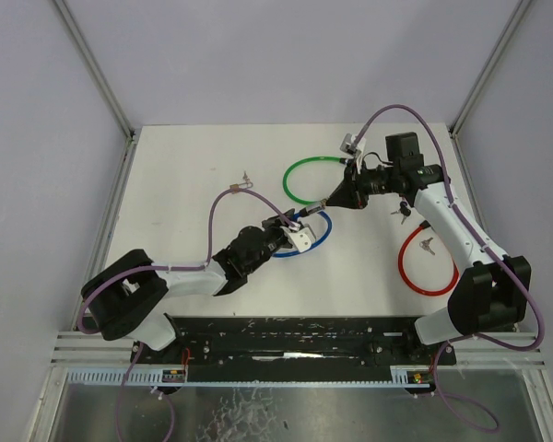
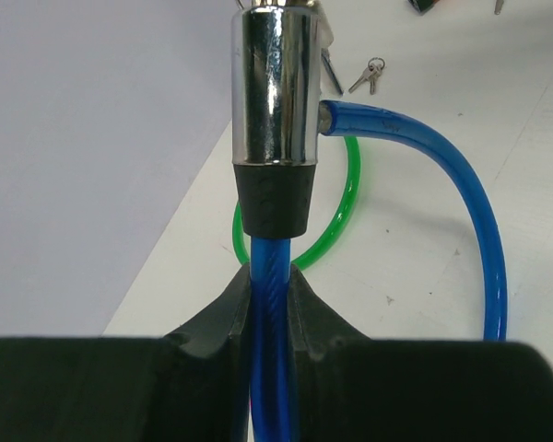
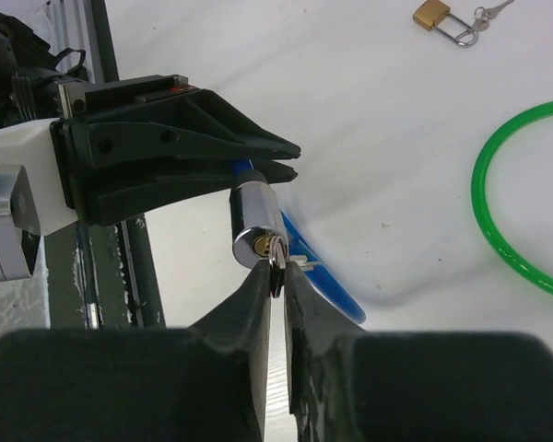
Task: Lock with the key
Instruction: Lock the lock.
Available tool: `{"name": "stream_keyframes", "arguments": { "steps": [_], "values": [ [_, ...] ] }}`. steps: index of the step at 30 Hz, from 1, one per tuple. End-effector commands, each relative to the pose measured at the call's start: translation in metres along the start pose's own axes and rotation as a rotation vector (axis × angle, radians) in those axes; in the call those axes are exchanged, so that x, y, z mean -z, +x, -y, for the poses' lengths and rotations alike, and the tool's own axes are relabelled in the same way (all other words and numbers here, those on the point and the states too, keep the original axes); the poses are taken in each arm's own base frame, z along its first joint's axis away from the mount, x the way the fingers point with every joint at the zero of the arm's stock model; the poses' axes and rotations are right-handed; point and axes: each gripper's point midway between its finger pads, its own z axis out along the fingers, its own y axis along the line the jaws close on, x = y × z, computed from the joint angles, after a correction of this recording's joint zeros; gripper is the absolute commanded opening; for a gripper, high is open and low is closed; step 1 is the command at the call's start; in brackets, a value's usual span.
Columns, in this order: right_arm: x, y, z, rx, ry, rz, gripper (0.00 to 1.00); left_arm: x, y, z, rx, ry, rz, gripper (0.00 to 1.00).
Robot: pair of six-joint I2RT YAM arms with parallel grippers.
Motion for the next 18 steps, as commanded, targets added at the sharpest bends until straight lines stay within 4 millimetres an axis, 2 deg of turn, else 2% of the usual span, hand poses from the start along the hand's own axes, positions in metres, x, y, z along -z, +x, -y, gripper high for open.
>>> {"name": "stream_keyframes", "arguments": {
  "steps": [1, 4, 8, 15, 18],
  "values": [
    [0.005, -0.015, 0.000, 0.091, 0.029, -0.002, 0.10, 0.003, 0.001, 0.007, -0.011, 0.029, -0.012, 0.00],
    [0.006, -0.012, 0.000, 0.143, 0.034, -0.020, 0.01, 0.003, 0.000, 0.007, -0.010, 0.033, -0.010, 0.00],
    [0.007, -0.006, 0.000, 0.280, 0.031, -0.037, 0.00, 0.000, 0.000, 0.010, -0.008, 0.051, -0.013, 0.00],
    [0.010, 0.013, -0.008, 0.805, -0.039, -0.043, 0.00, -0.007, -0.005, 0.012, 0.027, 0.095, 0.012, 0.00],
    [0.009, 0.020, -0.008, 0.963, -0.070, -0.053, 0.00, -0.009, -0.009, 0.012, 0.048, 0.122, 0.031, 0.00]
  ]
}}
